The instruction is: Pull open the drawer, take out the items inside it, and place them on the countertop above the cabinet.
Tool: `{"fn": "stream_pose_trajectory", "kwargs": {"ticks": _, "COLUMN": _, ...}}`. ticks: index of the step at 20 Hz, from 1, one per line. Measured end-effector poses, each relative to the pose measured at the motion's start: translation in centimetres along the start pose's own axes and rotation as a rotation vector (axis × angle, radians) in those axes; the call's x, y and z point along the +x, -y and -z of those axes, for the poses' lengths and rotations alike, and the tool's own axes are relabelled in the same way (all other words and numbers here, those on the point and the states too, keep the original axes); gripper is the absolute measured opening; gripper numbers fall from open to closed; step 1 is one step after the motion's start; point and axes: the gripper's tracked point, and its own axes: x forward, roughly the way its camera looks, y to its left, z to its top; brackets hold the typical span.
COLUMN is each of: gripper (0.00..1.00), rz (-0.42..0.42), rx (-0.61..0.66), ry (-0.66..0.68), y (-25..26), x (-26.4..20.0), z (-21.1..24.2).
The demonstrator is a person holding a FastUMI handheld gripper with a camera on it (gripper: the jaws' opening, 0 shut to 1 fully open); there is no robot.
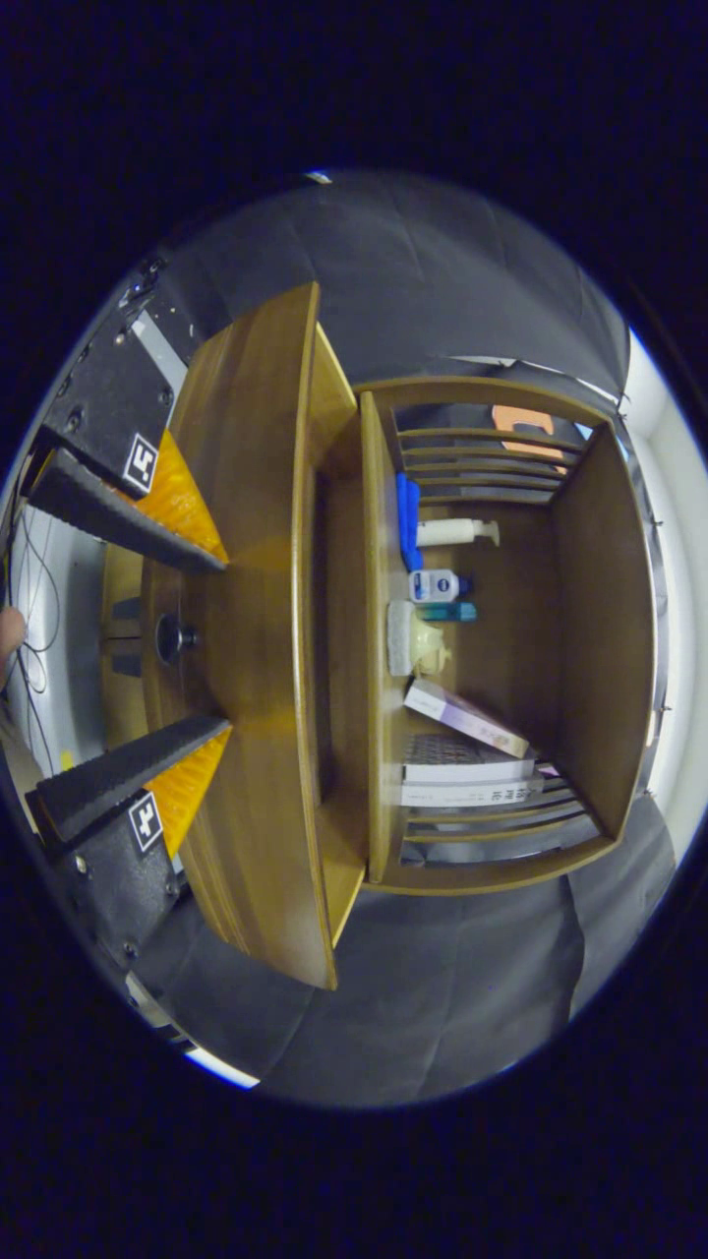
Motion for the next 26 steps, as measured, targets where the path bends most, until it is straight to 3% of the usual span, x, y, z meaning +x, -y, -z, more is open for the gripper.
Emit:
{"fn": "stream_pose_trajectory", "kwargs": {"ticks": 21, "gripper": 0.95, "rz": 0.006, "rx": 0.007, "ry": -0.027, "y": -0.3, "x": 11.4, "z": -4.2}}
{"fn": "stream_pose_trajectory", "kwargs": {"ticks": 26, "gripper": 0.95, "rz": 0.030, "rx": -0.016, "ry": -0.030, "y": -0.3, "x": 12.2, "z": -4.3}}
